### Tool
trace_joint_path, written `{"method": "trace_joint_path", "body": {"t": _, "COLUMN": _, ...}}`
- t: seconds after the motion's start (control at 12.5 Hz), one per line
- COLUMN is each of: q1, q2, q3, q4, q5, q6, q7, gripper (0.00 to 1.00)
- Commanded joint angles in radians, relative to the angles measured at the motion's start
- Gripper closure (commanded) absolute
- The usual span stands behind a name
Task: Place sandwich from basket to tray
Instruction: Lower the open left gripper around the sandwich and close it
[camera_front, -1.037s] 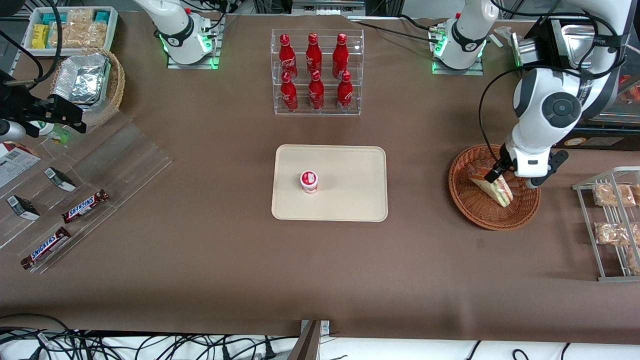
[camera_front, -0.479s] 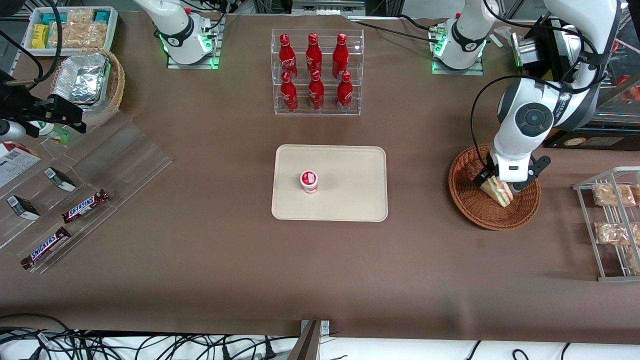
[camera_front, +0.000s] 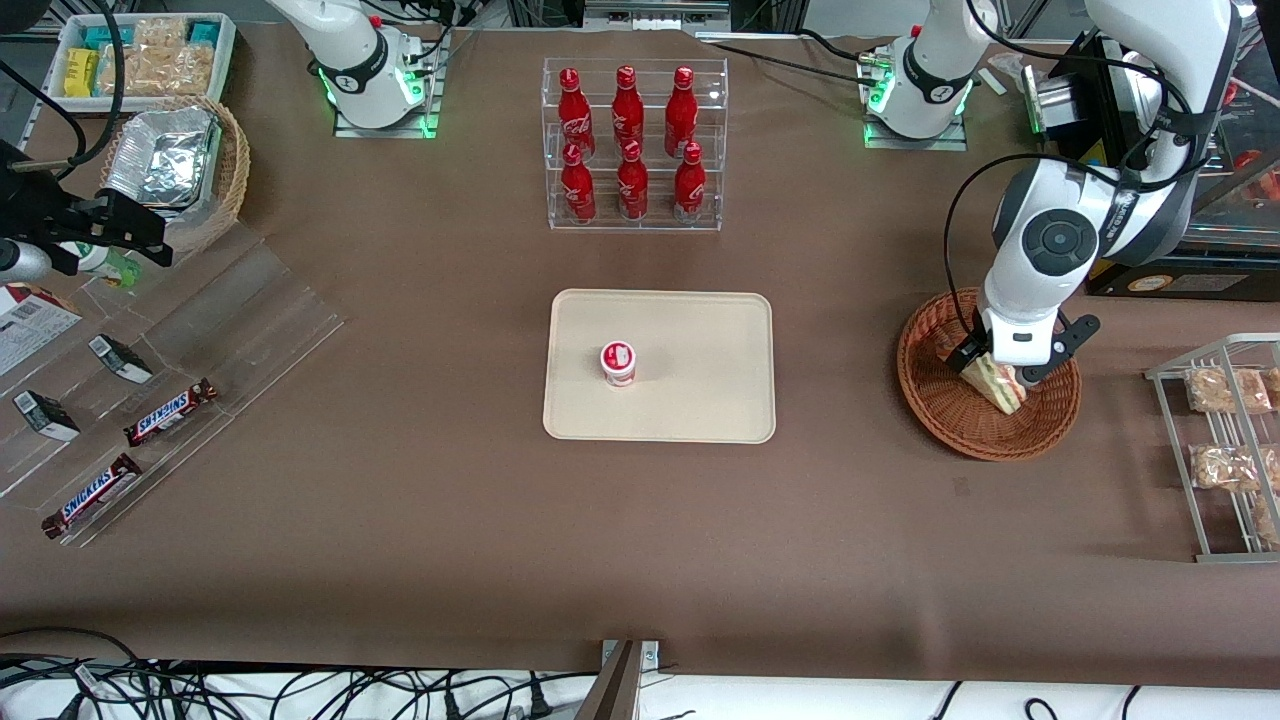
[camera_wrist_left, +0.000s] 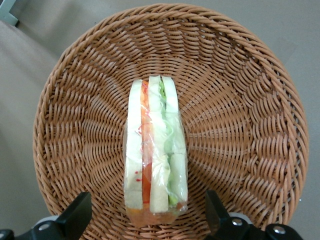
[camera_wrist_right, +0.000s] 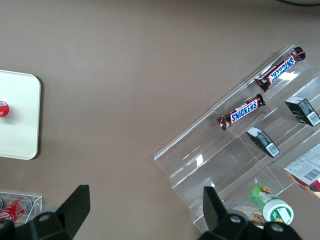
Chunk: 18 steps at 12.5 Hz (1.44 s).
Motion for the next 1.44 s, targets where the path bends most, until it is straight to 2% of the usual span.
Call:
{"method": "trace_joint_path", "body": {"t": 0.0, "q1": 0.004, "q2": 0.010, "q3": -0.004, "q4": 0.011, "q5": 0.031, "q6": 0.006, "q7": -0.022, "gripper": 0.00}}
{"method": "trace_joint_path", "body": {"t": 0.64, "q1": 0.004, "q2": 0.032, "q3": -0.001, "q4": 0.040, "q5": 0.034, "q6": 0.034, "q7": -0.057, "gripper": 0.00}}
{"method": "trace_joint_path", "body": {"t": 0.96, "q1": 0.009, "q2": 0.044, "q3": -0.002, "q4": 0.045, "q5": 0.093, "q6": 0.030, "q7": -0.065, "gripper": 0.00}}
{"method": "trace_joint_path", "body": {"t": 1.28, "q1": 0.011, "q2": 0.045, "q3": -0.002, "q4": 0.043, "q5": 0.093, "q6": 0.027, "q7": -0.065, "gripper": 0.00}}
{"method": "trace_joint_path", "body": {"t": 1.36, "q1": 0.011, "q2": 0.045, "q3": -0.002, "q4": 0.043, "q5": 0.093, "q6": 0.027, "q7": -0.072, "gripper": 0.18}}
